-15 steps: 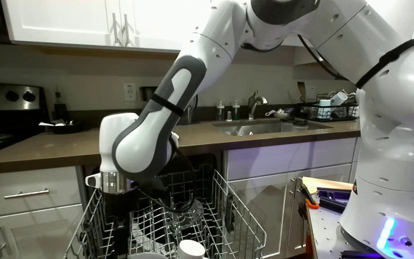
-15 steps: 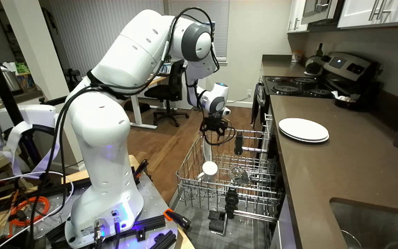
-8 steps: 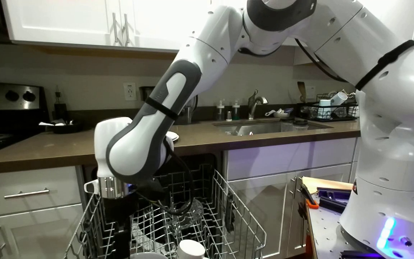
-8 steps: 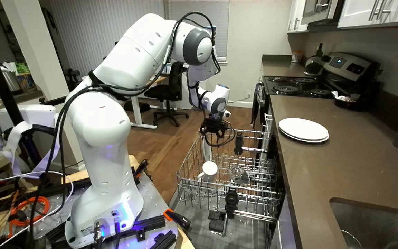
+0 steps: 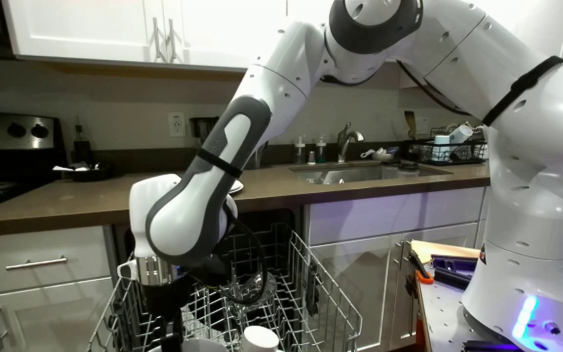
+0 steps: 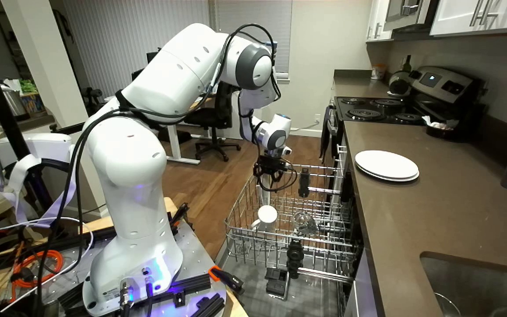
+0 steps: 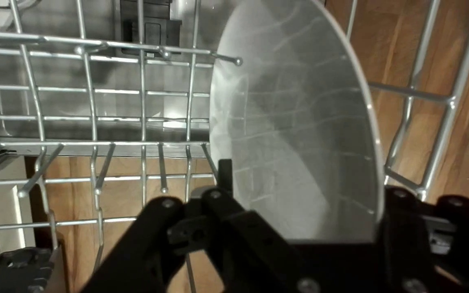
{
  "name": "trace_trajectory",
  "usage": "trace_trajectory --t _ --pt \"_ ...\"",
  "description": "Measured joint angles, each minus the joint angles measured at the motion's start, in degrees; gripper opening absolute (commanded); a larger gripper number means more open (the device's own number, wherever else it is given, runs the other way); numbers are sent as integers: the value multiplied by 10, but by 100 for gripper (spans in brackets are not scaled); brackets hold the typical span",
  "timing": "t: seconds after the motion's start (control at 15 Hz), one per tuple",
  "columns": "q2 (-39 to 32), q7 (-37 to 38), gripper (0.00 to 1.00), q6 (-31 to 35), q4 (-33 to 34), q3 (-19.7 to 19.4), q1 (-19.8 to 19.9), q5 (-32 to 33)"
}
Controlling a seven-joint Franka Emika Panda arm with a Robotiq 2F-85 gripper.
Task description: Pick up the plate from the plate holder and put it on top of other the plates on the kitchen base top
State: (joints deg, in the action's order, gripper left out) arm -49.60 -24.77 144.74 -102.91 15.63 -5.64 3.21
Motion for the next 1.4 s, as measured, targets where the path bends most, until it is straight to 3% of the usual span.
trace_trajectory --t 0.27,0.4,1.0,1.4 --pt "4 3 13 -9 1 0 0 0" --pt "8 4 6 -12 1 0 0 0" --pt "51 9 8 -46 -5 2 0 -1" --pt "145 62 8 -51 -63 -12 -27 10"
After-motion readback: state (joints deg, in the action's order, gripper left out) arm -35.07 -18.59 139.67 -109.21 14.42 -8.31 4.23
